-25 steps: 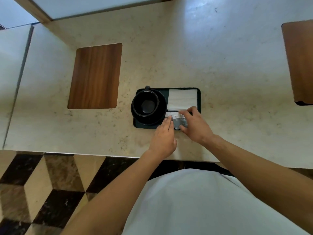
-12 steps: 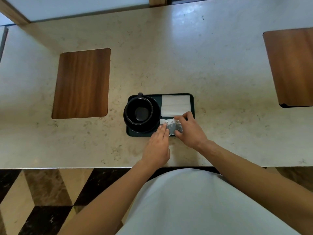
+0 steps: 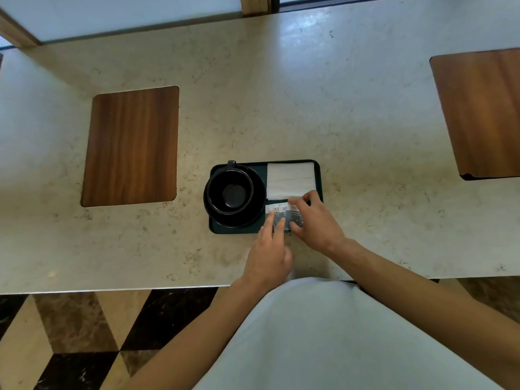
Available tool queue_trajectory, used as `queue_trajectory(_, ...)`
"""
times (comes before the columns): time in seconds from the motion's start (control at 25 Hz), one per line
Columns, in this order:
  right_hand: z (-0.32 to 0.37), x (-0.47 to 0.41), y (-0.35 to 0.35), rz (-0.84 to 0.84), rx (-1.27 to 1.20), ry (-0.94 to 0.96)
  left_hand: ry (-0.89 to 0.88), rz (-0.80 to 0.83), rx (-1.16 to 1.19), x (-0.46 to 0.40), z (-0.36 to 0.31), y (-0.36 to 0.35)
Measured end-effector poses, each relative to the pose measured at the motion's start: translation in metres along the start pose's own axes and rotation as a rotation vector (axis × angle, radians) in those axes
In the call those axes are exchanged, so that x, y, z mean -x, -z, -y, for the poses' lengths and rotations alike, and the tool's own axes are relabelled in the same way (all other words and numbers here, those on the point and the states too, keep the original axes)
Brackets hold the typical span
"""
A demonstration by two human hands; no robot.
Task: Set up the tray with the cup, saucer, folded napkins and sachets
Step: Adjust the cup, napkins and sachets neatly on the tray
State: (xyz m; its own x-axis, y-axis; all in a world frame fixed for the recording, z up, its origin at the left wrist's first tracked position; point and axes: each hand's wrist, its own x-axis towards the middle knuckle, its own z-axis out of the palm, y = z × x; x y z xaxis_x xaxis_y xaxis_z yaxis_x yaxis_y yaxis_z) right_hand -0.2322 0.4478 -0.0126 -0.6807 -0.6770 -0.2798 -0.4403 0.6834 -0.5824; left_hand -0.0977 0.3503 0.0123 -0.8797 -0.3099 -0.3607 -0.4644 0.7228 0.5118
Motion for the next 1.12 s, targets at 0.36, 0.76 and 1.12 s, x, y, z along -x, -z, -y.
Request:
queue_trajectory(0.36, 0.001, 0.002, -0.001, -0.010, -0.009, -0.010, -0.256, -0.059, -0.243, -0.006, 0.013, 0.001)
queue_trajectory(0.76, 0.002, 0.006, 0.005, 0.006, -0.023, 0.017, -0.212, -0.018, -0.266, -0.001, 0.020, 0.005)
queue_trajectory(1.12, 0.014, 0.023, -0.002, -0.064, 0.126, 0.139, -0.157, -0.052, -0.301, 0.006, 0.032, 0.005)
